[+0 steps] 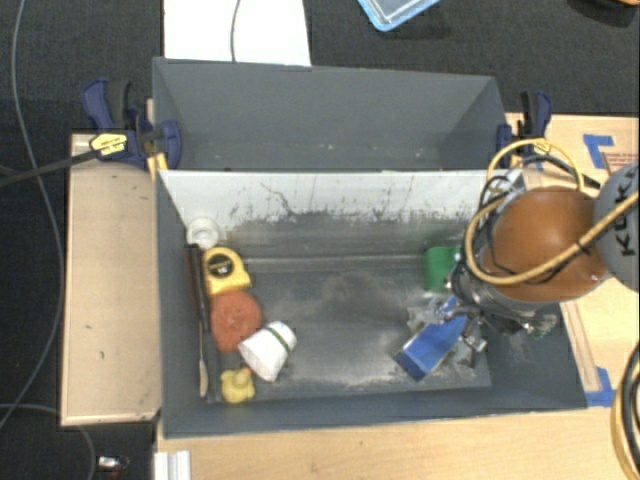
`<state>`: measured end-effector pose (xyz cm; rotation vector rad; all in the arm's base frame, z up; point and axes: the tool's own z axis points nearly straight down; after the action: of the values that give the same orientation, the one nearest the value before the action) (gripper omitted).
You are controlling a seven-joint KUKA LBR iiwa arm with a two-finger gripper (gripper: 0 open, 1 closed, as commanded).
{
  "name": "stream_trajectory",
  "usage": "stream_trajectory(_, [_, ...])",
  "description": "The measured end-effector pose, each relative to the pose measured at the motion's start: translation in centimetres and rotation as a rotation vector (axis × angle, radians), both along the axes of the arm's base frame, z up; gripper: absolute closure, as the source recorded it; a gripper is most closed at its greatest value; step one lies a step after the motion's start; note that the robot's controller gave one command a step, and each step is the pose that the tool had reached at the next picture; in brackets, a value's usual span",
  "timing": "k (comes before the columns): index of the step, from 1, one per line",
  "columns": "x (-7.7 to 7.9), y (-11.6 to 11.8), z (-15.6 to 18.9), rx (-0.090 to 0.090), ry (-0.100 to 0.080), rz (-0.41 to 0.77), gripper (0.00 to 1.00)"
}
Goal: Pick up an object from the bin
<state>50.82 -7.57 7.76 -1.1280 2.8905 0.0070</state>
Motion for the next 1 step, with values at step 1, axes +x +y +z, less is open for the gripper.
stream_trajectory(1, [4.15, -3.10, -0.53, -0.001, 0.012, 0.144, 1.00])
